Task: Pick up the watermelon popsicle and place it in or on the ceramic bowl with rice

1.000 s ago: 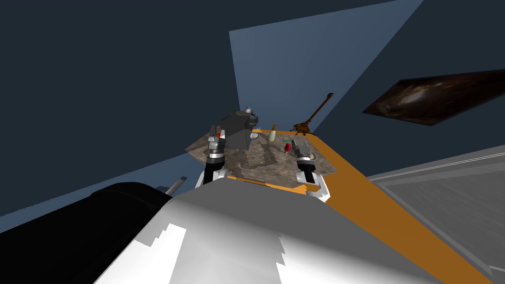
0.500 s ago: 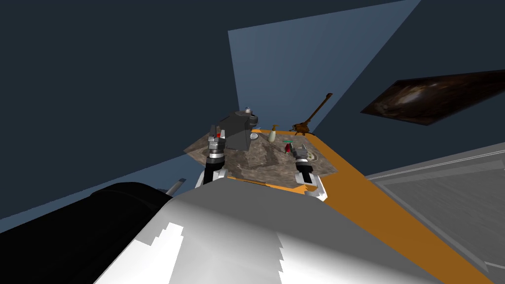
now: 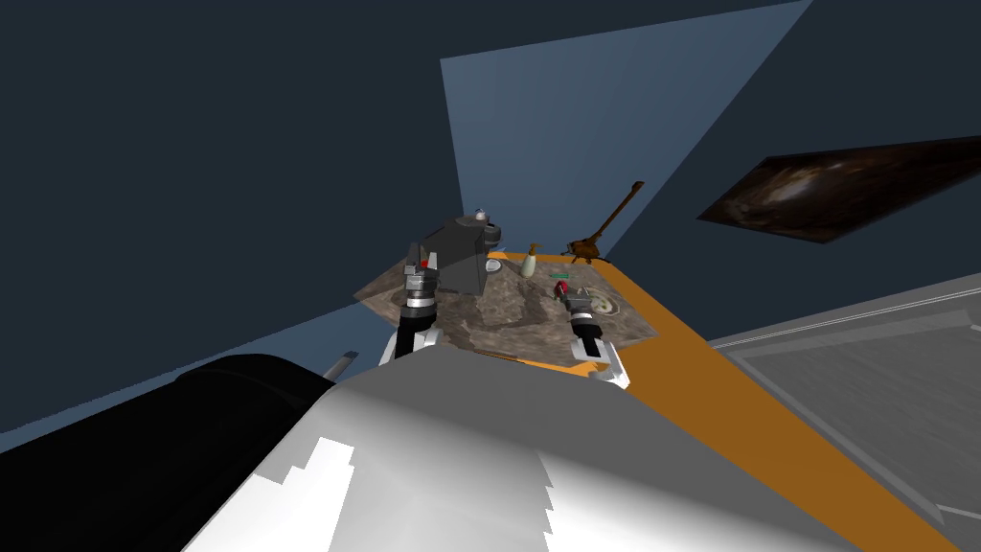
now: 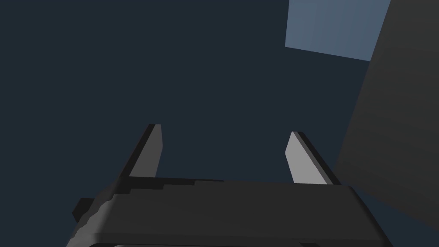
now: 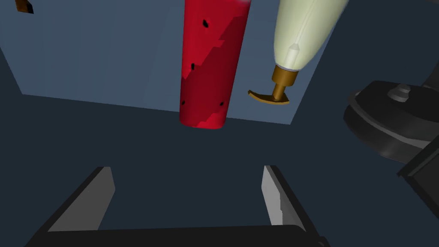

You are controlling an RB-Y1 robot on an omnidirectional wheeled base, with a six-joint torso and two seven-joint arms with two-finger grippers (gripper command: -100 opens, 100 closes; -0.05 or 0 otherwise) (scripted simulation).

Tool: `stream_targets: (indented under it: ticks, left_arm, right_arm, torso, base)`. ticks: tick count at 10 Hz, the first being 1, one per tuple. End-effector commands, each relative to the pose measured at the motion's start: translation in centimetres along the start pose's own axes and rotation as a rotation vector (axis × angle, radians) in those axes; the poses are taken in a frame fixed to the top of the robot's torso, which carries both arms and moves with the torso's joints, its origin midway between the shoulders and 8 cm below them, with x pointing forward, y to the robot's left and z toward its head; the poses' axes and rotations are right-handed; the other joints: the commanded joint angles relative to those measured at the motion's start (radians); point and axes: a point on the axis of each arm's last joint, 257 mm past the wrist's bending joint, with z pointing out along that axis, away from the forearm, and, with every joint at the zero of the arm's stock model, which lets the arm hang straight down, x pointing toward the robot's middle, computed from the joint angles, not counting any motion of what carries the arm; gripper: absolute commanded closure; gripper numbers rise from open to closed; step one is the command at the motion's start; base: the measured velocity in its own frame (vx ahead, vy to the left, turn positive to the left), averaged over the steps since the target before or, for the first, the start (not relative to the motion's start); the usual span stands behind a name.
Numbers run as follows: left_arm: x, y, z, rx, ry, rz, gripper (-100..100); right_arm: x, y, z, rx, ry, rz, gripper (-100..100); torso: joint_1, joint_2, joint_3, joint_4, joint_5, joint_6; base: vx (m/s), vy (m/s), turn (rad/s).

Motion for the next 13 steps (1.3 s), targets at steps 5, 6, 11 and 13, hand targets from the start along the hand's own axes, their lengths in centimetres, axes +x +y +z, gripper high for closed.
stream_targets:
  ticks: [5, 6, 11, 13]
  left_arm:
    - [0.0, 0.0, 0.0, 0.0, 0.0, 0.0, 0]
    - [0.0, 0.0, 0.0, 0.0, 0.0, 0.0, 0]
    - [0.0, 0.0, 0.0, 0.0, 0.0, 0.0, 0]
    - [0.0, 0.0, 0.0, 0.0, 0.0, 0.0, 0]
  right_arm:
    - [5.8, 0.8, -1.7, -0.026, 0.113, -0.159, -100]
    - [6.8, 0.9, -2.0, -0.034, 0.132, -0.192, -100]
    - [10.7, 1.2, -3.6, -0.077, 0.211, -0.328, -100]
    - [10.3, 1.3, -3.4, -0.072, 0.203, -0.313, 0]
  torso:
    - [-0.001, 0.0, 0.0, 0.0, 0.0, 0.0]
    - [-0.001, 0.0, 0.0, 0.0, 0.0, 0.0]
    - [0.0, 0.001, 0.0, 0.0, 0.0, 0.0]
    - [-0.001, 0.002, 0.001, 0.001, 0.0, 0.0]
  base:
    - [0.032, 0.01, -0.019]
    - [0.032, 0.008, -0.021]
    - [0.028, 0.012, -0.021]
    - [0.0, 0.0, 0.0]
